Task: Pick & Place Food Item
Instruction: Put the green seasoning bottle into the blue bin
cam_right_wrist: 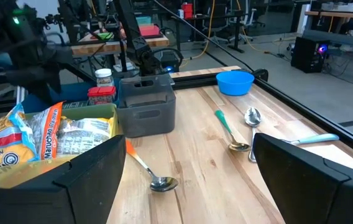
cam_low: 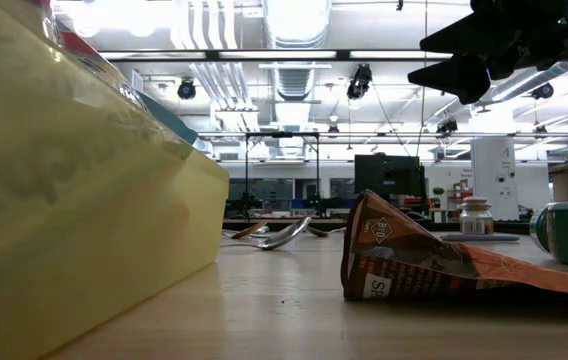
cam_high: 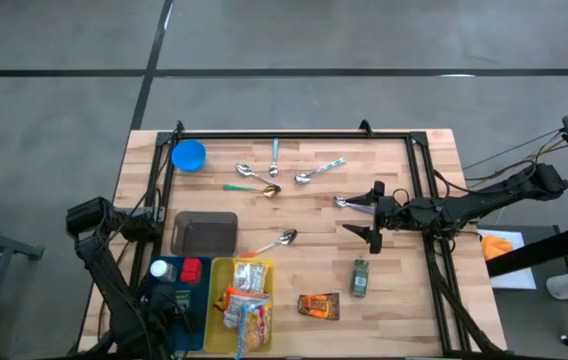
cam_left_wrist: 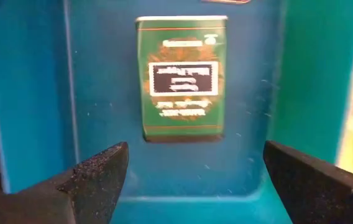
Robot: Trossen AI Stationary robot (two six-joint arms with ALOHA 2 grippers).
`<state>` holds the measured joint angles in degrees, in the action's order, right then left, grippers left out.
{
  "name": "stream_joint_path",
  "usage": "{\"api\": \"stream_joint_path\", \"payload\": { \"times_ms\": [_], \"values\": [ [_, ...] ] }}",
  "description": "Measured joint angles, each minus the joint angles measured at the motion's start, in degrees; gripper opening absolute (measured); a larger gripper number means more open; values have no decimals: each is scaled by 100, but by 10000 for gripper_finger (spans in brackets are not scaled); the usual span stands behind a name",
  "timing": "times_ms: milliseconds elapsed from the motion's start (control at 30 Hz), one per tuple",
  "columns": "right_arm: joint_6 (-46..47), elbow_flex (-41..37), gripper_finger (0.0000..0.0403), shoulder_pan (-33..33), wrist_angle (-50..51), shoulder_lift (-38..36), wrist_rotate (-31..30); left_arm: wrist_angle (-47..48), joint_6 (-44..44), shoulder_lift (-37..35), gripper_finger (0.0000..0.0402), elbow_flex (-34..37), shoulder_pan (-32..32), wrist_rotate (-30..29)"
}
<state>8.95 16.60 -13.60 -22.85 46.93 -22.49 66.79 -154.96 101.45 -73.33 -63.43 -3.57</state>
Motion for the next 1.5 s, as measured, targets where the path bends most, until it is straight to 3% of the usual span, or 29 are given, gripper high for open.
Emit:
{"api": "stream_joint_path", "payload": {
  "times_ms": [367, 567, 700, 867, 967, 1100, 1200, 1333, 1500],
  "values": [
    [0, 0, 349, 1, 0, -1, 0, 1818, 347, -13, 375, -1512, 499, -852],
    [0, 0, 349, 0, 0, 0, 0, 1985, 1810, -13, 375, -1754, 1391, -921],
    [0, 0, 349, 0, 0, -1, -1, 1828, 2945, -13, 375, -1785, 2006, -1338],
    [0, 0, 349, -1, 0, -1, -1, 1277, 4592, -13, 375, -1766, 2678, -2033],
    [0, 0, 349, -1, 0, -1, 0, 933, 5734, -9, 375, -1728, 3000, -2848],
    [0, 0, 349, -1, 0, -1, 1, -110, 7920, -15, 375, -1667, 3279, -4467],
    [0, 0, 349, 0, 0, 1, 1, -1345, 9983, -11, 375, -1615, 3410, -5079],
    [0, 0, 349, 0, 2, 0, 0, -2853, 11894, -15, 375, -1478, 3571, -5243],
    [0, 0, 349, 1, -1, 1, 0, -3856, 13292, -15, 375, -1437, 3791, -4702]
  ]
}}
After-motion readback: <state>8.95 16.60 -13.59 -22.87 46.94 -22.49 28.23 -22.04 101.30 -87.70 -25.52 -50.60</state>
